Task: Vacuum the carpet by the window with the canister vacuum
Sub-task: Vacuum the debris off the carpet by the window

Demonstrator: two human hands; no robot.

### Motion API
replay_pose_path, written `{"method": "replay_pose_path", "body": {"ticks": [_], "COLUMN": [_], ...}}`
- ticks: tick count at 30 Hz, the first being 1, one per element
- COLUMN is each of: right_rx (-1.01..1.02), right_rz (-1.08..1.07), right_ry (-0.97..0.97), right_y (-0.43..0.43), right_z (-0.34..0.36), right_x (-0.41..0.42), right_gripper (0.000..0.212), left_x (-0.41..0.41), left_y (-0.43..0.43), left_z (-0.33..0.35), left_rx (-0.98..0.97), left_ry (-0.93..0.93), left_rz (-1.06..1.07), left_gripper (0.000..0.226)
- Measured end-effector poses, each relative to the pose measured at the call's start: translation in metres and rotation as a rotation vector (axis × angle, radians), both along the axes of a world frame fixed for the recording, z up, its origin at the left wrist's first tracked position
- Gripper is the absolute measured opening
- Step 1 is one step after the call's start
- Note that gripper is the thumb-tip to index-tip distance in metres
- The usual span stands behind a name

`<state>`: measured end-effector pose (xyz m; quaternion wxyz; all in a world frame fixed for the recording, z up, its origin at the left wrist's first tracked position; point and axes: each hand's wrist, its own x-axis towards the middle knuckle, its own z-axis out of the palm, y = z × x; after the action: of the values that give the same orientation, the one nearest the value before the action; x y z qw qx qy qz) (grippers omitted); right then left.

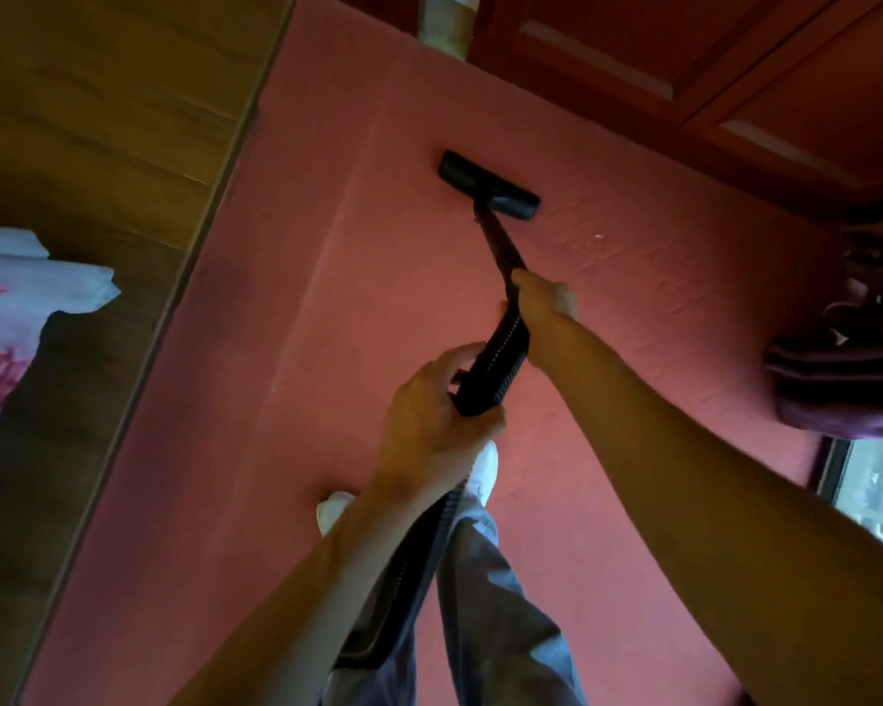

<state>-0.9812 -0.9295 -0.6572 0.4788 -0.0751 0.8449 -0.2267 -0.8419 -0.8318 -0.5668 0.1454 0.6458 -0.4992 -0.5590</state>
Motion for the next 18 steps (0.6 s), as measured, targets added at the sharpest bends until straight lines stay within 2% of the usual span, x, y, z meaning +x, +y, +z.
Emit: {"method": "replay_pose_path", "body": {"ticks": [4,7,11,18], "right_rx": [0.02,0.036,0.07,-0.012], "right_rz": [-0.051,-0.02,0.099,0.145], "right_ry": [0.001,0.041,0.112,0.229], "right_y": [0.028,0.025,-0.011,-0.072], "right_z": [0.006,0.003,0.001,-0.01], "right_x": [-0.013,-0.015,-0.016,-0.044], "right_gripper": [0.036,0.045,0.046,0.036], "left_x": [-0.019,-0.026,-0.033,-0.062], "left_y": [0.02,0.019,-0.007,-0.048], "left_z": [0.015,0.013,0.0,-0.029], "left_rx": [0.015,0.045,0.084,0.178], "left_ry": [-0.007,-0.033,-0.063,0.119], "left_rz": [-0.013,-0.004,0.051,0.176], "left_gripper": [0.05,0.052,0.058,0.053]}}
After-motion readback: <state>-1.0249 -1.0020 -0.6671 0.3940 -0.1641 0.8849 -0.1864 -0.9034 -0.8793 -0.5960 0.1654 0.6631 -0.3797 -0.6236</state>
